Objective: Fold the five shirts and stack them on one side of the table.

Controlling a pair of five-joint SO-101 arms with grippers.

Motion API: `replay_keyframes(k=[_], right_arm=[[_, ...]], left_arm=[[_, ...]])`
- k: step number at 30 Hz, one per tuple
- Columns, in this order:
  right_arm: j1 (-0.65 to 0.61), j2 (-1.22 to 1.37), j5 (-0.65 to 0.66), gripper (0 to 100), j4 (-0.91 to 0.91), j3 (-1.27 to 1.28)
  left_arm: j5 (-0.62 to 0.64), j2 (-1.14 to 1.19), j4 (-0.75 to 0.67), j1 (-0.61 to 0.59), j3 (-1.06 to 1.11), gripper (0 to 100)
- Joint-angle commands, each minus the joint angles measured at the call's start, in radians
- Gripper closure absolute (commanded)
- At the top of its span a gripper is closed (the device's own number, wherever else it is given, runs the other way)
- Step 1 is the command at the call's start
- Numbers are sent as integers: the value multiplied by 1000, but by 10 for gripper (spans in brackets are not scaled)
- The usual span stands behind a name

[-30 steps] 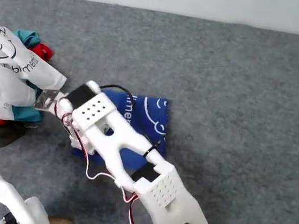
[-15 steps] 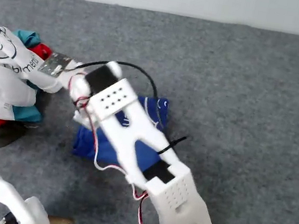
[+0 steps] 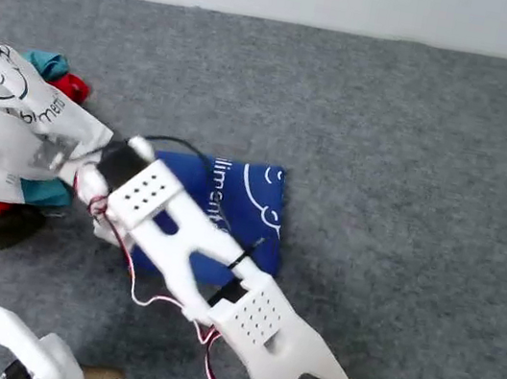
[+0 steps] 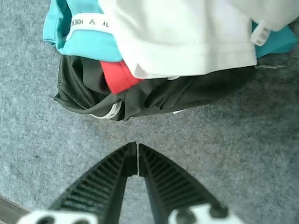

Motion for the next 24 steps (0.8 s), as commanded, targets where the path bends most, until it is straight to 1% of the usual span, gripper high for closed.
replay_keyframes(k=[1, 5, 8, 10, 14, 16, 19, 24], right_arm=[[58, -140, -11, 990, 45, -49], [102, -280, -31, 990, 45, 120], [153, -387, -130, 981, 44, 269], [191, -450, -232, 928, 44, 362], [257, -568, -542, 783, 42, 557], [282, -610, -655, 714, 41, 641], [295, -625, -680, 634, 39, 733], [298, -542, -763, 623, 18, 773]], left_arm=[[6, -40, 6, -5, -30, 985], [6, -40, 6, -6, -30, 985], [6, -40, 6, -2, -30, 985], [6, -40, 6, 2, -30, 985], [6, -40, 5, 2, -30, 985], [6, -40, 5, 2, -30, 985], [6, -38, 5, 2, -30, 985], [6, -38, 5, 3, -28, 985]])
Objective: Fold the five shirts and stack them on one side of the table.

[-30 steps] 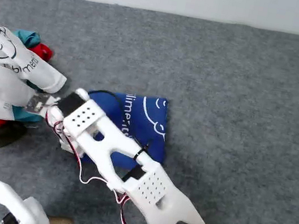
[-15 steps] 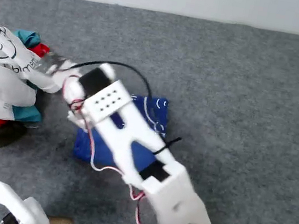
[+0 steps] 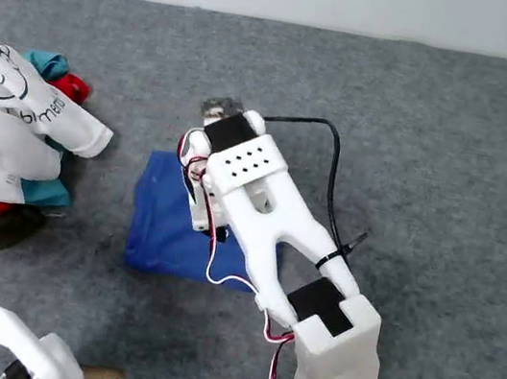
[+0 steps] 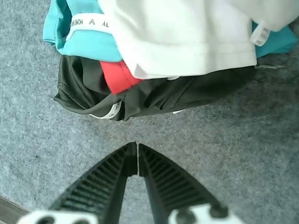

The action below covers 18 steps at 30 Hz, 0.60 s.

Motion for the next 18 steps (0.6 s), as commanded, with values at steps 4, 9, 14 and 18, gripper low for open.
replay_keyframes(k=[4, 9, 14, 18], right_arm=[[18, 107, -52, 623, -28, 0], [71, 242, -52, 623, -151, 0], [128, 380, -48, 684, -232, 0], [140, 420, -18, 887, -209, -41]], left_arm=[[6, -38, 5, 3, -28, 985], [6, -38, 5, 3, -28, 985], [6, -38, 5, 2, -30, 985], [6, -38, 5, 2, -30, 985]])
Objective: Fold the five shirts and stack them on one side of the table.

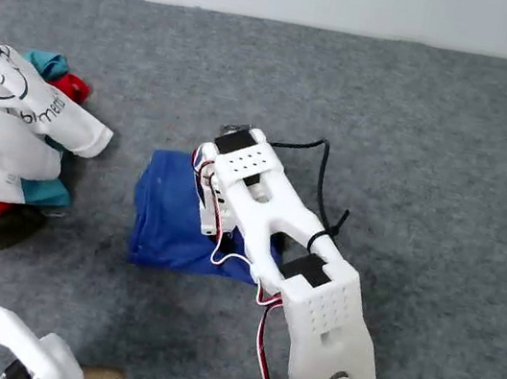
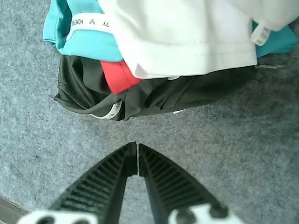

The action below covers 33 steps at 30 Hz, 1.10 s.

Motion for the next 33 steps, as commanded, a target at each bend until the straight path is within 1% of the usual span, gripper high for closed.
replay_keyframes(k=[1, 2, 3, 5, 7, 10, 11, 13, 16, 17, 19, 21, 25, 27, 30, 32, 33], right_arm=[[44, 67, 52, 937, -4, -38], [44, 68, 84, 983, 5, -46], [45, 68, 112, 995, 8, -46], [45, 61, 141, 975, 39, -49], [45, 56, 149, 991, 65, -52], [47, 36, 150, 988, 105, -52], [51, 24, 169, 988, 117, -52], [73, -10, 247, 988, 139, -52], [157, -74, 393, 989, 157, -52], [194, -96, 457, 989, 162, -52], [282, -130, 626, 989, 162, -52], [367, -156, 841, 990, 156, -52], [516, -177, 1344, 990, 116, -54], [568, -180, 1522, 990, 51, -84], [602, -174, 1720, 990, -81, -146], [595, -174, 1803, 990, -166, -163], [582, -174, 1817, 990, -203, -163]], left_arm=[[6, -38, 5, 2, -30, 985], [6, -38, 5, 2, -30, 985], [6, -38, 5, 2, -30, 985], [6, -38, 5, 3, -28, 985], [6, -38, 5, 3, -28, 985], [6, -38, 5, 3, -28, 985], [6, -38, 5, 3, -28, 985], [6, -38, 5, 3, -28, 985], [6, -38, 5, 3, -30, 985], [6, -38, 5, 3, -30, 985], [6, -38, 5, 3, -30, 985], [6, -38, 5, 3, -30, 985], [6, -38, 5, 3, -30, 985], [6, -38, 5, 3, -30, 985], [6, -38, 5, 3, -28, 985], [6, -38, 5, 3, -28, 985], [6, -38, 5, 3, -27, 985]])
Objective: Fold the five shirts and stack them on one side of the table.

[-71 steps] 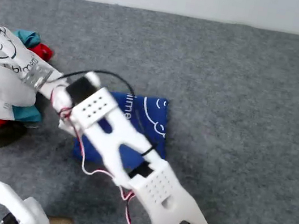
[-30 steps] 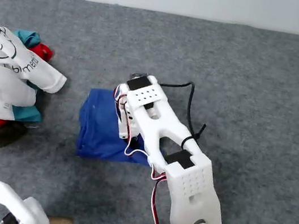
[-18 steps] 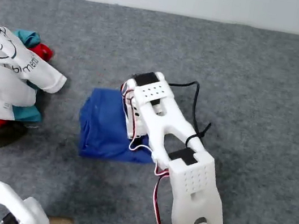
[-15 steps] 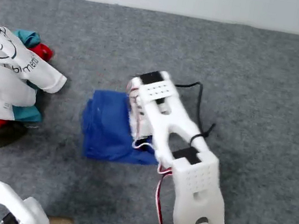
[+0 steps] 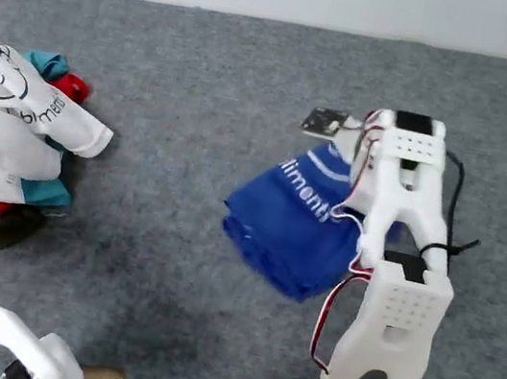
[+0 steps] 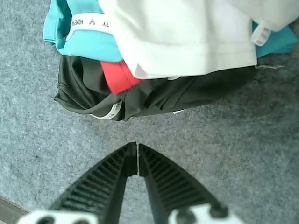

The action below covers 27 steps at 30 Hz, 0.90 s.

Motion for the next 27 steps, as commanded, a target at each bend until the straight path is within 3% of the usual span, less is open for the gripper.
replay_keyframes(k=[1, 5, 11, 20, 24, 27], right_arm=[[-19, -73, 120, 990, -131, -61], [-48, -73, 60, 961, -111, -60], [-50, -127, -382, 823, -68, -123], [-134, -285, -902, 842, 326, -126], [-156, -314, -1092, 998, 329, -15], [-173, -323, -1175, 976, 329, 137]], left_arm=[[6, -38, 5, 3, -25, 985], [6, -38, 5, 3, -27, 985], [3, -38, 5, 3, -28, 985], [3, -38, 5, 3, -27, 985], [3, -38, 5, 3, -27, 985], [3, -38, 8, 3, -25, 985]])
